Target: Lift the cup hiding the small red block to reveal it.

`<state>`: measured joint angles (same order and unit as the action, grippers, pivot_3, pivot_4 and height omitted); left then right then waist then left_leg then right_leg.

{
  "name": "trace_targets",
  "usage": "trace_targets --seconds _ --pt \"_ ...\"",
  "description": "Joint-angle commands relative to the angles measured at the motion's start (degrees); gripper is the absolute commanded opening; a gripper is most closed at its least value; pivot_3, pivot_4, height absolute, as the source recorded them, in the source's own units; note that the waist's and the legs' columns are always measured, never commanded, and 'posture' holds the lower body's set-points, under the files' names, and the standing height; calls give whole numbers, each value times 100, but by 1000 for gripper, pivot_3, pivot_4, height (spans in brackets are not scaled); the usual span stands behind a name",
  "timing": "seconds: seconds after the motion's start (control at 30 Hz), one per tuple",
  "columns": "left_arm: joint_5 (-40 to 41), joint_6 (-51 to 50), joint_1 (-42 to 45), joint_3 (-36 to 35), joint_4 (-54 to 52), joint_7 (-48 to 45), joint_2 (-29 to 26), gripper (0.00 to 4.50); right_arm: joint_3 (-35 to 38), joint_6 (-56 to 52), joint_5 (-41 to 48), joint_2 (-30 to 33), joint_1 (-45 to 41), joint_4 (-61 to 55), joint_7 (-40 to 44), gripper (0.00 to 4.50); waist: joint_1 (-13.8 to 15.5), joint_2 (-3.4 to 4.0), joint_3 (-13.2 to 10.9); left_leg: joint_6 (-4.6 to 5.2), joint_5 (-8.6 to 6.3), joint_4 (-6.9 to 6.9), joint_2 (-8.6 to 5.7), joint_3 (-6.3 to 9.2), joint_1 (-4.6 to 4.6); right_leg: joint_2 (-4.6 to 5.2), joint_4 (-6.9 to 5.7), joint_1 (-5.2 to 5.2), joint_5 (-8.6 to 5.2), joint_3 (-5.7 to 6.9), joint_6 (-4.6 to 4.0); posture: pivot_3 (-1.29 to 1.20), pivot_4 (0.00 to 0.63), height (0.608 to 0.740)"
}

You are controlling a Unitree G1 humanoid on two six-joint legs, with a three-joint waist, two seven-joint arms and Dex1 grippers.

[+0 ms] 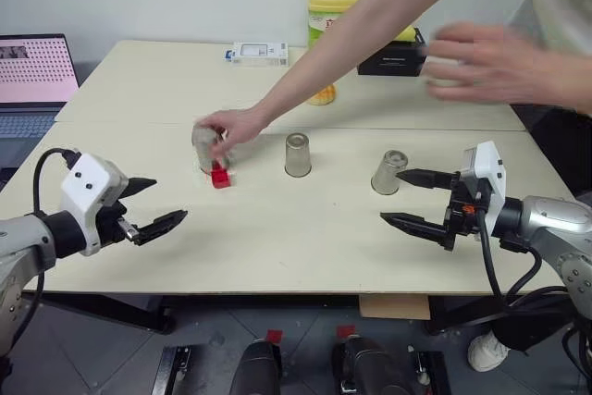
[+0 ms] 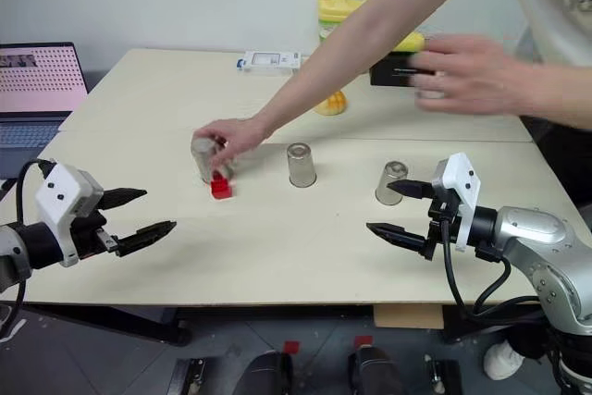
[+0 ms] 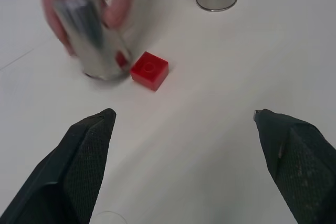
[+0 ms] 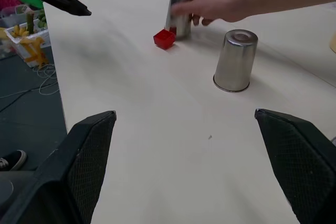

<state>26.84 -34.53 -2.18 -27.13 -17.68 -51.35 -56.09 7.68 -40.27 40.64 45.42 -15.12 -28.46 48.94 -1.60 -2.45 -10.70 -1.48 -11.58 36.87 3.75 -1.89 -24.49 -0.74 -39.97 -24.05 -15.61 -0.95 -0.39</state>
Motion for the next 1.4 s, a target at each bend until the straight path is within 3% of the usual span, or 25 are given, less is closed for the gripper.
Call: trace_targets --seconds 0.03,0.57,0.93,1.27,1.4 --pt "-33 127 33 -65 -66 -11 -27 4481 88 56 69 22 -96 -165 -9 4500 0 0 0 0 0 0 0 0 0 0 0 0 0 0 0 0 150 740" --pt "-82 154 51 2 -87 -20 -29 4481 4 4 55 -17 -214 -164 -66 4500 -1 0 0 0 0 0 0 0 0 0 0 0 0 0 0 0 150 740" --pt "70 61 372 415 -380 -14 -10 4481 -217 -269 238 -277 -411 -205 -292 4500 -1 0 0 0 0 0 0 0 0 0 0 0 0 2 0 0 150 740" --pt "29 51 718 651 -328 -171 -176 4481 -1476 -355 -865 -1464 -2083 792 -1285 4500 -21 2 -1 0 0 0 -4 -1 5 -12 -4 -1 6 3 -8 0 150 740" --pt "27 69 738 583 -123 -324 -292 4481 -1929 -498 -1390 -2131 -2844 1805 -1744 4500 -18 2 -1 0 0 -4 -4 -4 2 -11 -2 -5 4 0 -11 0 150 740"
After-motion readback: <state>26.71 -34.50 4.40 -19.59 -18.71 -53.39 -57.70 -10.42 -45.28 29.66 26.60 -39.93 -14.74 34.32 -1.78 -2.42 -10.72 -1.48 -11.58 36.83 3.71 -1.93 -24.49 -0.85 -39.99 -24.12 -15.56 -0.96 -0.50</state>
